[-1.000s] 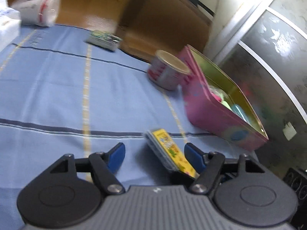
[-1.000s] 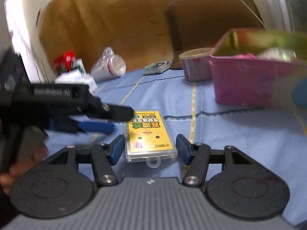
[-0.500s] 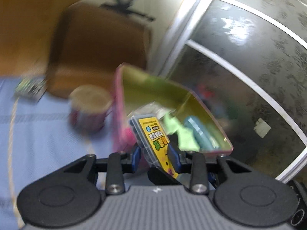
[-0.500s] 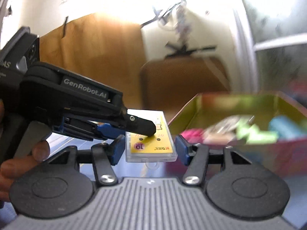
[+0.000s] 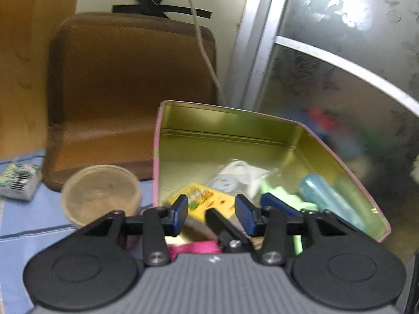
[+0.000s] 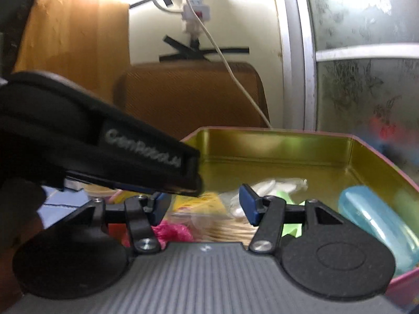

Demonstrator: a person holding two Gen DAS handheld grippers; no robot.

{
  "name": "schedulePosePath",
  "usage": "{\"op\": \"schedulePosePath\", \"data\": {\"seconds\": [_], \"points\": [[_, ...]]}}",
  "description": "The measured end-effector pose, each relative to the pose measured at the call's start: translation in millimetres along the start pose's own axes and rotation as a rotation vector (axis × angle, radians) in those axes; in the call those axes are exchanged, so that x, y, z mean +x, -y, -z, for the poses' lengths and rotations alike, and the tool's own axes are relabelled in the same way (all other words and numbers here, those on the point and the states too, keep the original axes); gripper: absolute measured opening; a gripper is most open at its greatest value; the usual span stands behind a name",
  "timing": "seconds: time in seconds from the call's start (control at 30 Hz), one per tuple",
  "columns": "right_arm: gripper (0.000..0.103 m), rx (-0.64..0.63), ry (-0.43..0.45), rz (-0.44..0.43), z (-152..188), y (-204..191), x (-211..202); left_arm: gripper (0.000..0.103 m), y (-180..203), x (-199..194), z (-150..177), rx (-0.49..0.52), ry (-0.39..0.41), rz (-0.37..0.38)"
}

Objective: Organize soft objects
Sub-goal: 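Carry the yellow packet into the pink tin and open the left gripper, then move the left gripper toward the green-and-white card pack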

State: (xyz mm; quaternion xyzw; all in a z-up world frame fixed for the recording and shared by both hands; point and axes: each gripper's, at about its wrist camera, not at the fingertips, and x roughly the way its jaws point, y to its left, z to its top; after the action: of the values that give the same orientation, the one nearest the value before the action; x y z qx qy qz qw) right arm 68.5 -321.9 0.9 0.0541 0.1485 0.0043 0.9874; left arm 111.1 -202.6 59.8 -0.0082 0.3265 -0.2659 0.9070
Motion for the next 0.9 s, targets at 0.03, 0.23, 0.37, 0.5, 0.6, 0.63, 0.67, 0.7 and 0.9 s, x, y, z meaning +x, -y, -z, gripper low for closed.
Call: {"op": "schedulePosePath", "data": {"seconds": [0.03,0.23,0.37,0.5,0.6,0.63,0.67,0.7,0.9], "points": [[0.061,0.02,0.0,-0.007,1,2,-4,0.044,-3,-4,2,-0.006,0.005,0.01],[0.062,0.086,0.048,-0.029,10,-10,-40,0.048,-10,-36,14,-0.028,0.047,0.028],[0.065,0.086,0.098,-0.004,16,-25,-69,0.052,-10,-59,25,-0.006,0.06,-0.002],[0.065,0.095,0.13,0.02,23,-31,-94,0.058,-13,-78,40,0.015,0.06,-0.032],[0.065,0.114,0.129,0.039,29,-32,-107,0.06,-19,-88,55,0.022,0.055,-0.079],[0.065,0.132,0.119,0.034,30,-31,-109,0.06,-21,-90,60,0.021,0.045,-0.095],[0.065,0.153,0.105,0.025,32,-30,-110,0.06,-24,-91,65,0.019,0.034,-0.111],[0.065,0.173,0.089,0.016,34,-30,-111,0.062,-27,-93,70,0.018,0.025,-0.125],[0.065,0.225,0.003,-0.032,43,-42,-109,0.073,-46,-99,100,0.012,-0.015,-0.213]]}}
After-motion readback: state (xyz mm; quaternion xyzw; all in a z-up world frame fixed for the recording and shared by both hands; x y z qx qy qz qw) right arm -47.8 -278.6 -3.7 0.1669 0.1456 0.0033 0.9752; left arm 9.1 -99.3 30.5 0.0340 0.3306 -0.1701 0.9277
